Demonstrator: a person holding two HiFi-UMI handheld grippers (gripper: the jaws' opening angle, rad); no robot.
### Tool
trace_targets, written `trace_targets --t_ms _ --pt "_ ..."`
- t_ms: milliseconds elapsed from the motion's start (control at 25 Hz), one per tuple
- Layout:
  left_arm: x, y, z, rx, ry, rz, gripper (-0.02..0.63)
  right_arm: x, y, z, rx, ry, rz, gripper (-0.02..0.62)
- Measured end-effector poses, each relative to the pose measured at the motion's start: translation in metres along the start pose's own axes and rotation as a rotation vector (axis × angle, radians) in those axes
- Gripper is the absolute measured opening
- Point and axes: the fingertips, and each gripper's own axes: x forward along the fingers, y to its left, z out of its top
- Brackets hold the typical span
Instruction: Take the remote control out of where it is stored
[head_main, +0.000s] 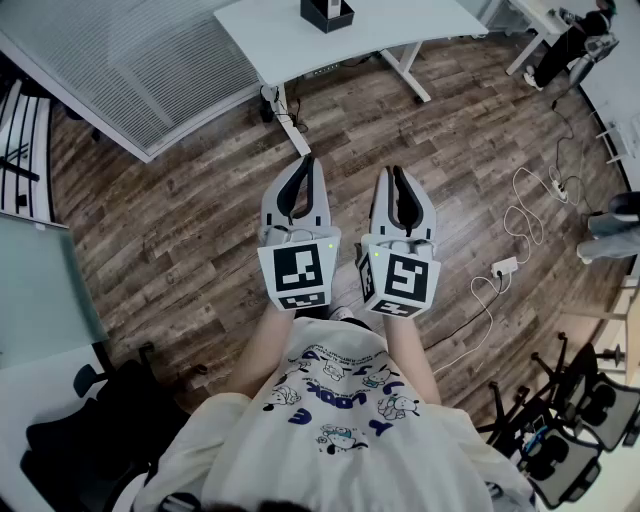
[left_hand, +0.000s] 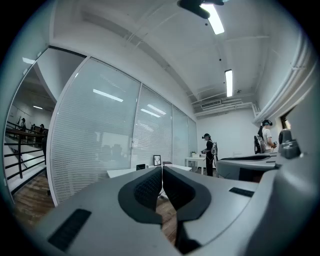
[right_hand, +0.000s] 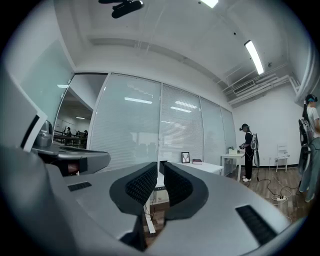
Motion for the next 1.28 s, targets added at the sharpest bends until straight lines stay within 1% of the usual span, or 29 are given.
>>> trace_targets --t_ms 560,800,1120,1280 --pt "0.018 0.008 -0.005 -0.006 0.010 0.009 0.018 0.021 -0.003 -0.005 0.021 0.010 -0.001 0.061" --pt "0.042 0.018 -0.007 -0.009 0.015 0.002 0.018 0.047 -0.006 -0.007 0.031 0.010 -0.007 0.061" --pt "0.085 0.047 -0.005 0.004 0.006 -0.015 0.018 0.096 0.001 -0.007 0.038 0.000 -0.022 0.061" --pt "0.100 0.052 -0.004 0.017 0.009 -0.041 0.018 0.114 0.004 -0.009 0.034 0.010 -0.029 0.061"
